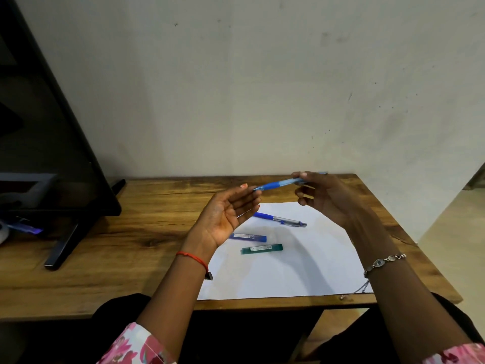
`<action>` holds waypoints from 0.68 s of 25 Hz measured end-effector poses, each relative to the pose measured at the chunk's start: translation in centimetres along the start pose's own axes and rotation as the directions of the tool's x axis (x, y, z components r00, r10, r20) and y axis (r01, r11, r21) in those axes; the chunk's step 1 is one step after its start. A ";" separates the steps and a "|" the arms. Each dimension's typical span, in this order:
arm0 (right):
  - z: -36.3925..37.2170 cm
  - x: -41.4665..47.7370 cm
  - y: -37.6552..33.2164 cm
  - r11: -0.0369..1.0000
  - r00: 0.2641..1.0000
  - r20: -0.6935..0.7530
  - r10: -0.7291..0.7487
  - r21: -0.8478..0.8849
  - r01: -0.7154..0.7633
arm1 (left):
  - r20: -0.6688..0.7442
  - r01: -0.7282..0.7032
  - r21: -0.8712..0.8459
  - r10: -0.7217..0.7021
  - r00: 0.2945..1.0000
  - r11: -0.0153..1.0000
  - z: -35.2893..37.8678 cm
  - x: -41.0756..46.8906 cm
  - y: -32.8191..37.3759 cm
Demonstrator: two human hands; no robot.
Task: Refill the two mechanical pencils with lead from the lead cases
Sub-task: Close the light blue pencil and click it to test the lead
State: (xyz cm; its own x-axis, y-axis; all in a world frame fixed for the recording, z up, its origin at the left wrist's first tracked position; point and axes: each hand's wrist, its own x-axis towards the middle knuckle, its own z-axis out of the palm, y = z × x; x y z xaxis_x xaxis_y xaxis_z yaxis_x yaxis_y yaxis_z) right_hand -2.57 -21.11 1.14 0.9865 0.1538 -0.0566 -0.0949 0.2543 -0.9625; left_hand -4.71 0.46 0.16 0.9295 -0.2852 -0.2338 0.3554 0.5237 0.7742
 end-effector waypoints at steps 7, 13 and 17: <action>-0.5 -0.3 0.7 0.787 1.000 -0.025 -0.011 -0.616 -0.006 | -0.172 0.016 0.199 0.018 0.985 0.980 -0.7 0.5 0.3; 0.6 -0.1 2.5 0.680 0.998 -0.068 0.008 -0.731 -0.055 | -0.394 0.167 0.609 0.113 0.912 0.776 -1.6 1.0 0.1; 0.4 0.7 3.9 0.592 0.994 -0.102 -0.031 -0.803 -0.064 | -0.460 0.199 0.642 0.164 0.873 0.741 -2.0 1.4 -0.1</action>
State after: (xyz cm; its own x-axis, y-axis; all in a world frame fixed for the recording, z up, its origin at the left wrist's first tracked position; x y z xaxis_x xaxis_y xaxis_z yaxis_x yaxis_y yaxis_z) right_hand -2.35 -19.63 -2.49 0.9974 0.0477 -0.0533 -0.0117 -0.6263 -0.7795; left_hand -3.23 1.67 -1.42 0.9147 0.2065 -0.3473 0.3848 -0.1836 0.9046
